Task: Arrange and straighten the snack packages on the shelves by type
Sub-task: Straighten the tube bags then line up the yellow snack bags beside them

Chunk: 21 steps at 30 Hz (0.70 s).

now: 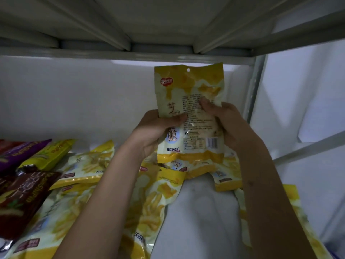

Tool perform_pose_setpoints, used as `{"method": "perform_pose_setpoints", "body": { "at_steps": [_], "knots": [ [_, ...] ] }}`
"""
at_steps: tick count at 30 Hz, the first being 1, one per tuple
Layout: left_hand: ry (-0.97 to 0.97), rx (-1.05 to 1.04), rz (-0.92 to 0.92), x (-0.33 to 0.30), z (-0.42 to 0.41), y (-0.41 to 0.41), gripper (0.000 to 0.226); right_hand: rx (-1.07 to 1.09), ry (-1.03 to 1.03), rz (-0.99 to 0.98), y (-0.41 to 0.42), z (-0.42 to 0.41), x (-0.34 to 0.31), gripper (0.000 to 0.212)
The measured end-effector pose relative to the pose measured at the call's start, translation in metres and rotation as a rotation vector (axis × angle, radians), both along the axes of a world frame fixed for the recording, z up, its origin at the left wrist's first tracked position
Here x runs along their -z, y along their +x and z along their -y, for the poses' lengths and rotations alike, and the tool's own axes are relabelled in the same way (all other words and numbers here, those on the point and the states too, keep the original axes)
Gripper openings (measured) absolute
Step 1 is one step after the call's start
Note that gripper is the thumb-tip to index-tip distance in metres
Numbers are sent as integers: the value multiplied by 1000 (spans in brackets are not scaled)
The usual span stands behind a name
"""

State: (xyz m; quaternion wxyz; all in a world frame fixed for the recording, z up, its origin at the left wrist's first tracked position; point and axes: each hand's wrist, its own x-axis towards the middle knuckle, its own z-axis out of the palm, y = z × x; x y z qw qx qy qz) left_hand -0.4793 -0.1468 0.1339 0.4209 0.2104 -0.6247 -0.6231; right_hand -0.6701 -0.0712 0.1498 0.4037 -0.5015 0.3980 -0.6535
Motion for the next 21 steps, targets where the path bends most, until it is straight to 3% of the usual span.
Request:
{"method": "perform_pose_setpoints", "body": {
  "at_steps": [5, 12, 17, 21],
  "knots": [
    [-12, -43, 6, -4, 8, 6, 39, -2, 46, -200, -2, -2, 2, 44],
    [9, 67, 35, 4, 15, 2, 53, 19, 80, -116, -7, 0, 6, 42],
    [-55, -82, 68, 7, 22, 8, 50, -38, 89, -168, -4, 2, 7, 50],
    [-55, -81, 29, 5, 16, 8, 48, -31, 94, -193, -4, 6, 10, 48]
  ]
}}
